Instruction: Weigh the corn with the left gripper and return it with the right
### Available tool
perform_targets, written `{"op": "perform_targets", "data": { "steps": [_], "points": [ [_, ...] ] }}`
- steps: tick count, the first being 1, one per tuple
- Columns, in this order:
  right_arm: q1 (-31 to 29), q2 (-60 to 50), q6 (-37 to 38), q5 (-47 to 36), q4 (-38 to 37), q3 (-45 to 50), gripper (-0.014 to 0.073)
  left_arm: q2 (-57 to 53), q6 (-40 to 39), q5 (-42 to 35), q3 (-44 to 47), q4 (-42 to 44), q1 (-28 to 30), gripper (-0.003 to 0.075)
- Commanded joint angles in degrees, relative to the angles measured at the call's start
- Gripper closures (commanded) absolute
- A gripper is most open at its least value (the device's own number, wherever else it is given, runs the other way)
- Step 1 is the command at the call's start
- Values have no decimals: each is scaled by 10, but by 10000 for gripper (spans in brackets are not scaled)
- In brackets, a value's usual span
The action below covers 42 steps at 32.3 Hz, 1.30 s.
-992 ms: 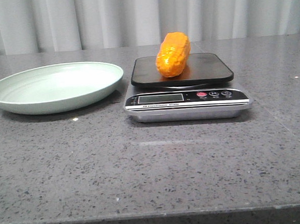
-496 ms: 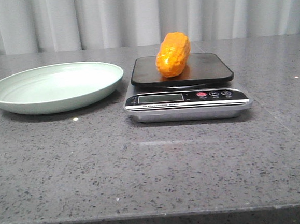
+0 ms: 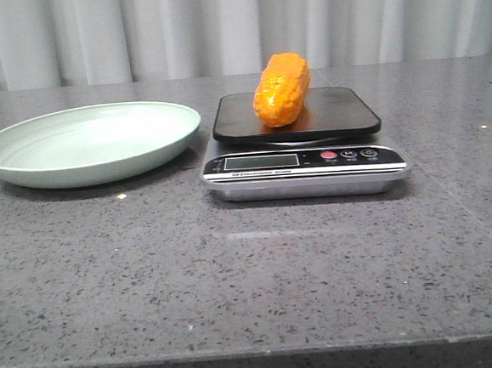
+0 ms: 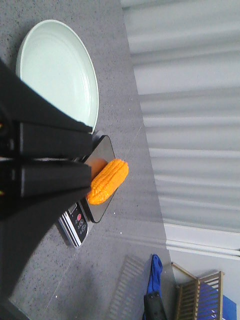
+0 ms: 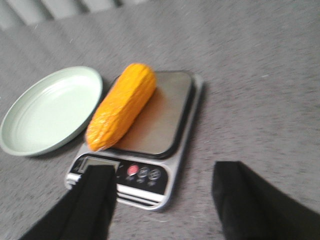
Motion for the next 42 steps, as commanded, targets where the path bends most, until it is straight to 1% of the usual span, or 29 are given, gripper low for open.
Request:
{"op": "perform_targets", "data": {
  "steps": [1,4,7,9,12,15,17,22,24,28,32,39,41,42],
  "points": [
    [48,57,-7,-41,15,-64,16,8,0,-44,-16,3,-4,594],
    [89,116,-6,-40,17,-115,19,8,0,-44,-16,3,-4,594],
    [111,176,-6,-21,17,-170,34,8,0,-44,-16,3,-4,594],
    [117,219,-4,7,17,-219,34,8,0,-44,-16,3,-4,594],
    [118,278,20,62,14,-295,34,8,0,-44,-16,3,-4,594],
    [118,334,65,122,-13,-374,34,8,0,-44,-16,3,-4,594],
    [118,372,114,168,-54,-428,34,8,0,-44,-16,3,-4,594],
    [136,465,260,323,-225,-553,34,8,0,-44,-16,3,-4,594],
    [152,497,287,351,-259,-587,34,8,0,-44,-16,3,-4,594],
    [166,549,313,361,-262,-628,34,8,0,-44,-16,3,-4,594],
    [164,591,364,402,-281,-645,34,8,0,-44,-16,3,-4,594],
    [158,633,370,417,-288,-644,35,8,0,-44,-16,3,-4,594],
    [158,640,370,414,-287,-644,77,8,0,-44,-16,3,-4,594],
    [158,640,370,411,-287,-644,126,8,0,-44,-16,3,-4,594]
  ]
}}
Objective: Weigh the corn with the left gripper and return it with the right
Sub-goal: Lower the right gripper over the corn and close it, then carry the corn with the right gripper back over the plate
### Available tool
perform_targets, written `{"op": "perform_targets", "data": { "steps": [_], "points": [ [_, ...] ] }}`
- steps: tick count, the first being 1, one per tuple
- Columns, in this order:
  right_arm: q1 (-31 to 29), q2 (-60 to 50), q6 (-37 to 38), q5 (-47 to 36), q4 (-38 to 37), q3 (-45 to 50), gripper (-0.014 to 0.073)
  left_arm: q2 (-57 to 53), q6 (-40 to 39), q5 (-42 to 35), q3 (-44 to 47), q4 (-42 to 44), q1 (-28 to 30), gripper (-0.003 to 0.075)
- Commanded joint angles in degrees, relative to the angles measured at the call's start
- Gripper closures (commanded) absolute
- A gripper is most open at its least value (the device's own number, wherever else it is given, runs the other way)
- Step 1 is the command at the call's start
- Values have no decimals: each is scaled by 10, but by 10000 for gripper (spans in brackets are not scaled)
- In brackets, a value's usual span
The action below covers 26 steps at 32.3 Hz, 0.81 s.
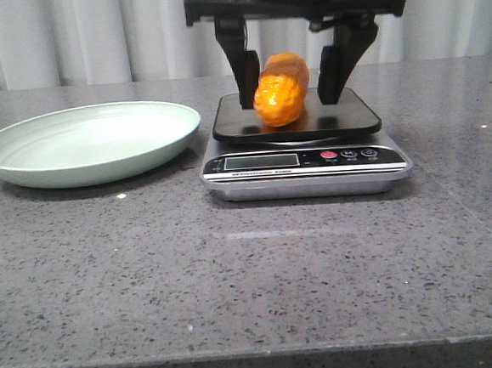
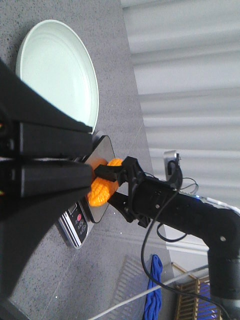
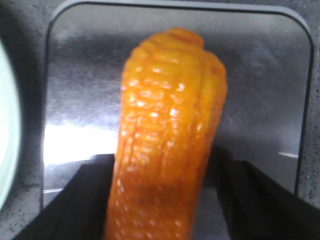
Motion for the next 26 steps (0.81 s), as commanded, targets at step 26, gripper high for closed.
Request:
{"op": "perform_targets", "data": {
  "steps": [26],
  "points": [
    [114,73,-83,-121,13,-178,400,8,0,-44,-16,3,-4,594]
  ]
}}
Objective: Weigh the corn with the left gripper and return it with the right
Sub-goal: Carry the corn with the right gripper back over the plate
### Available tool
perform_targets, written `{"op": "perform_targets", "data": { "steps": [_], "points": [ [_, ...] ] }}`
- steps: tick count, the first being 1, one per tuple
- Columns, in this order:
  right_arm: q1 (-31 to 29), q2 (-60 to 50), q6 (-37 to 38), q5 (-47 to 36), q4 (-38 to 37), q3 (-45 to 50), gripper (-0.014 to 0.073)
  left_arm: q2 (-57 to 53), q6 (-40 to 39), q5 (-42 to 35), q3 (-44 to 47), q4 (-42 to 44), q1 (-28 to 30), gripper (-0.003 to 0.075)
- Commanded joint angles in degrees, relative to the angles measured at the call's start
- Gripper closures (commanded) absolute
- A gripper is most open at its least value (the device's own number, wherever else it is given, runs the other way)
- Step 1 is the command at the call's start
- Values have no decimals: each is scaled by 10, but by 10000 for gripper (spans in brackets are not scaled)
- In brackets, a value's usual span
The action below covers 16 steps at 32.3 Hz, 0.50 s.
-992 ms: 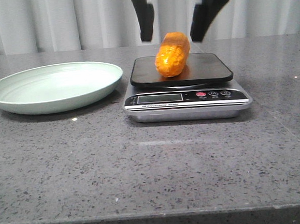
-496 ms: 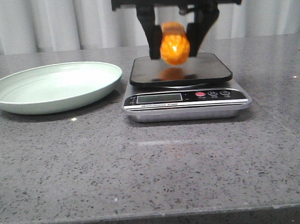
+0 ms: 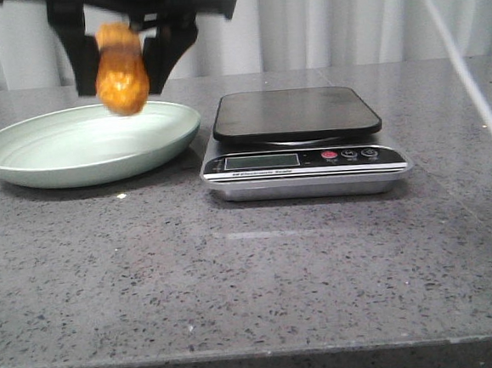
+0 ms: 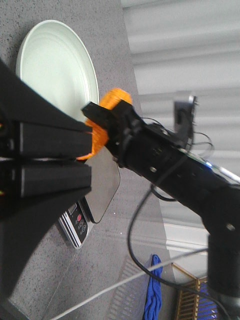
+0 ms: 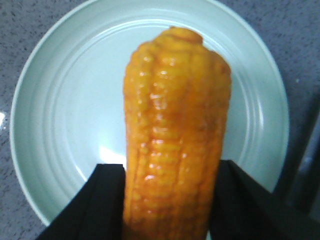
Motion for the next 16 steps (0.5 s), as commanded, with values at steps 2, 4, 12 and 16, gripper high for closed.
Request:
{"op": "perform_targets", "data": {
  "steps": [2,4,12,16],
  "points": [
    [-3,1,-6,-27,-1,-45,321,8,0,-44,-16,3,-4,594],
    [-3,15,-6,-26,1,-55,207,8,0,-44,-16,3,-4,594],
    [-1,31,-6,-26,5,-75,-3,8,0,-44,-16,3,-4,594],
    [-3,30,-6,20,4,-113,-3,8,0,-44,-16,3,-4,594]
  ]
}}
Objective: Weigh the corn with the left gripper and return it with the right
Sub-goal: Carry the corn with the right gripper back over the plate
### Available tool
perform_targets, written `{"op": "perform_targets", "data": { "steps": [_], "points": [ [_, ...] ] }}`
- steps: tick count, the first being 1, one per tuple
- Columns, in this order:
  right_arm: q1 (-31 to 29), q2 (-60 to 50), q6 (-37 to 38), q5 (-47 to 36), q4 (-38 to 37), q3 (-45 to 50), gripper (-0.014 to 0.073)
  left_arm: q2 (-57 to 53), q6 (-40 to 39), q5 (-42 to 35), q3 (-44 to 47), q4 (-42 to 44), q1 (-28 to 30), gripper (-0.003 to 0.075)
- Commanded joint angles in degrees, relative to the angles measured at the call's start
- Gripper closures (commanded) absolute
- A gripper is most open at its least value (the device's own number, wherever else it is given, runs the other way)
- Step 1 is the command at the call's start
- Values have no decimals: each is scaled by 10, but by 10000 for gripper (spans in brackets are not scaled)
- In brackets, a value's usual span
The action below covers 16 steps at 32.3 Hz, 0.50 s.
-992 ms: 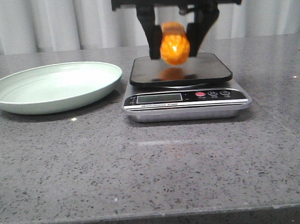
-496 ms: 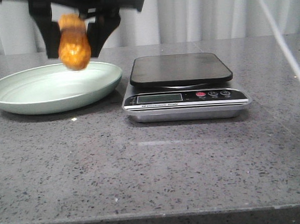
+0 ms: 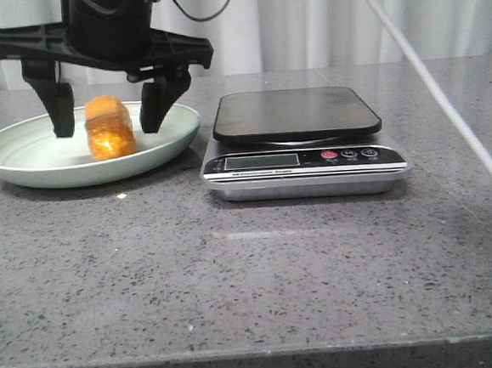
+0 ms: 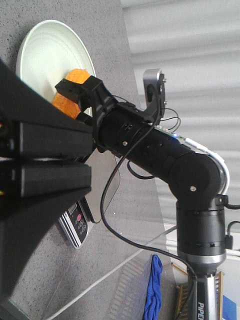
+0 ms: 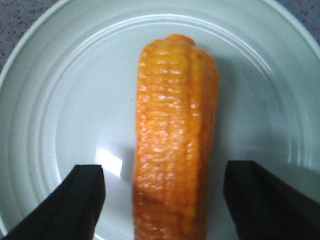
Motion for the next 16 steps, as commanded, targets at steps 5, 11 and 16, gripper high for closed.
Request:
{"op": "perform_targets", "data": {
  "steps": [5,11,16],
  "points": [
    [-17,-52,-84,101,-4,-108,-3,8,0,-43,-16,3,-4,594],
    [-55,-106,-178,150,53,-121,-3,8,0,-43,-16,3,-4,594],
    [-90,-165,-229,180,58,-120,-3,8,0,-43,-16,3,-4,594]
  ]
}}
